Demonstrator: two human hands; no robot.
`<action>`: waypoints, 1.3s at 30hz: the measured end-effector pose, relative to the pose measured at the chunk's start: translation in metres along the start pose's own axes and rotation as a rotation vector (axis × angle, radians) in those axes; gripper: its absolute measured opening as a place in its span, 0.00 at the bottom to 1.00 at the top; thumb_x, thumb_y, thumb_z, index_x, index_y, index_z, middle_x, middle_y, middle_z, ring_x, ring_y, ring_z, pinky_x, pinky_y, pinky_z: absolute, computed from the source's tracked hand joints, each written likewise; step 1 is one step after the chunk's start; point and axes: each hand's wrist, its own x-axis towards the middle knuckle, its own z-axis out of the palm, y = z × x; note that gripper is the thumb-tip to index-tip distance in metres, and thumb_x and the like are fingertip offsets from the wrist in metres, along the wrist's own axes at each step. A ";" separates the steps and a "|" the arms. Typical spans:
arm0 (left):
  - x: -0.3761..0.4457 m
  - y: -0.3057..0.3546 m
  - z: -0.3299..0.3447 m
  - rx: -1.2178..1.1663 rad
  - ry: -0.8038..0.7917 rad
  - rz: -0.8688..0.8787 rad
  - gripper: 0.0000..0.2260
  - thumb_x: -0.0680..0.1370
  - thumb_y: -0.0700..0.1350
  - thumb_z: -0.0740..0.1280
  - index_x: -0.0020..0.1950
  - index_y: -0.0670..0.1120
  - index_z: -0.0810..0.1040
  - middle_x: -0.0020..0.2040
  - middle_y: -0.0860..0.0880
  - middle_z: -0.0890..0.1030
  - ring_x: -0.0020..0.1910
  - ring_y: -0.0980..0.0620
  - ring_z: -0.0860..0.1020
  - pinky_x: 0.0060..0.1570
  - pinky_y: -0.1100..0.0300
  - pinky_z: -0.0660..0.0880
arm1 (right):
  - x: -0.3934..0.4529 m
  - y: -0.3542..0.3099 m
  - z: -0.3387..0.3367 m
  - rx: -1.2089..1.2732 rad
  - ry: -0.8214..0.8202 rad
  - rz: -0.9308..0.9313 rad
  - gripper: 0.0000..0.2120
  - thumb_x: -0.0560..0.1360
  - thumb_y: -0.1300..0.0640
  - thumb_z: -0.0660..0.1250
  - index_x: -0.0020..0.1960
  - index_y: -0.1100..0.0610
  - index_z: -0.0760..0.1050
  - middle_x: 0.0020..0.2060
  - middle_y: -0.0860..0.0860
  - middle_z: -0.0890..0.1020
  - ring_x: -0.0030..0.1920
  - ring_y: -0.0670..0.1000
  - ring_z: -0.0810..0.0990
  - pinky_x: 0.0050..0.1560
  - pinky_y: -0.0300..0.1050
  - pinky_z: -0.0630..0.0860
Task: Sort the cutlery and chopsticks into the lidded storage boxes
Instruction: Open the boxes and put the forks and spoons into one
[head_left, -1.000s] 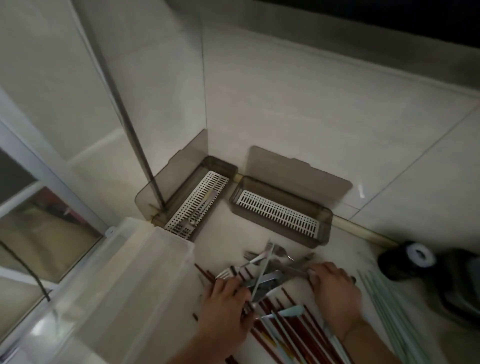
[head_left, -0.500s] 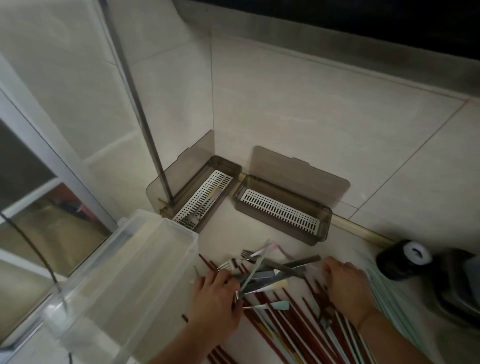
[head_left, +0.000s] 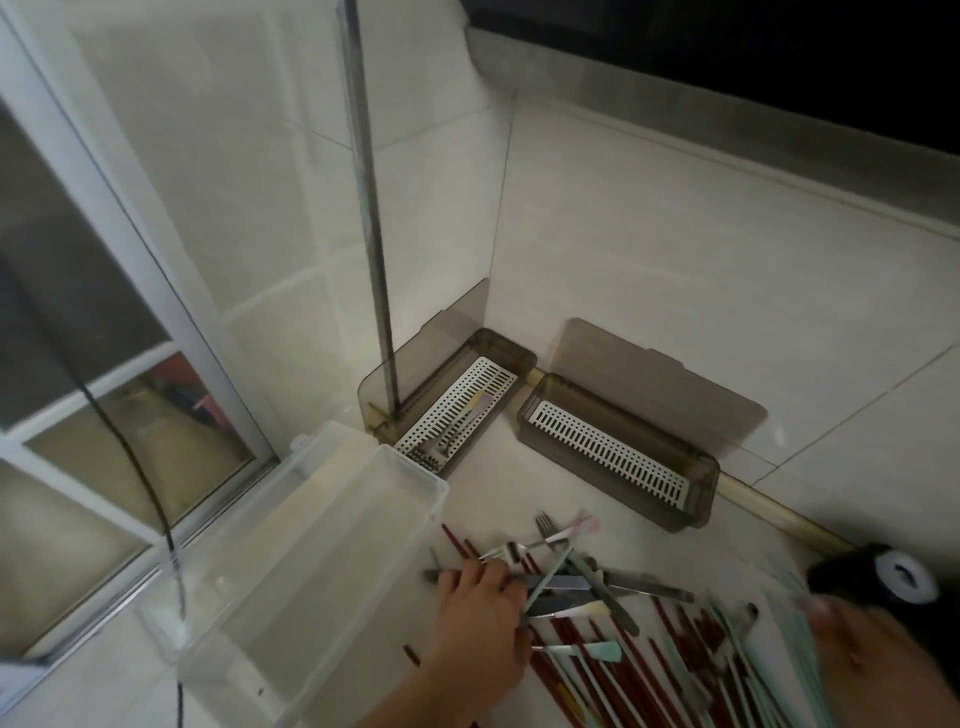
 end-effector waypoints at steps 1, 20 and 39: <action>0.002 0.000 0.000 0.000 -0.003 0.005 0.20 0.74 0.56 0.57 0.64 0.54 0.70 0.63 0.51 0.69 0.64 0.45 0.64 0.62 0.47 0.59 | 0.003 -0.023 -0.001 0.007 0.016 -0.077 0.26 0.73 0.34 0.48 0.49 0.46 0.79 0.46 0.52 0.80 0.44 0.54 0.76 0.47 0.48 0.71; 0.013 -0.008 0.007 -0.084 0.231 0.111 0.07 0.59 0.51 0.69 0.33 0.52 0.82 0.43 0.53 0.84 0.37 0.51 0.82 0.36 0.61 0.74 | 0.177 -0.332 0.158 -0.668 -0.337 -0.939 0.10 0.76 0.51 0.60 0.52 0.42 0.77 0.51 0.49 0.74 0.56 0.54 0.66 0.54 0.53 0.63; 0.019 -0.024 0.013 -0.099 0.186 0.166 0.11 0.65 0.56 0.68 0.42 0.53 0.80 0.48 0.53 0.80 0.44 0.51 0.79 0.45 0.55 0.78 | 0.107 -0.208 0.120 -0.004 -0.035 -0.960 0.03 0.76 0.54 0.63 0.47 0.49 0.75 0.44 0.46 0.77 0.45 0.44 0.74 0.46 0.40 0.75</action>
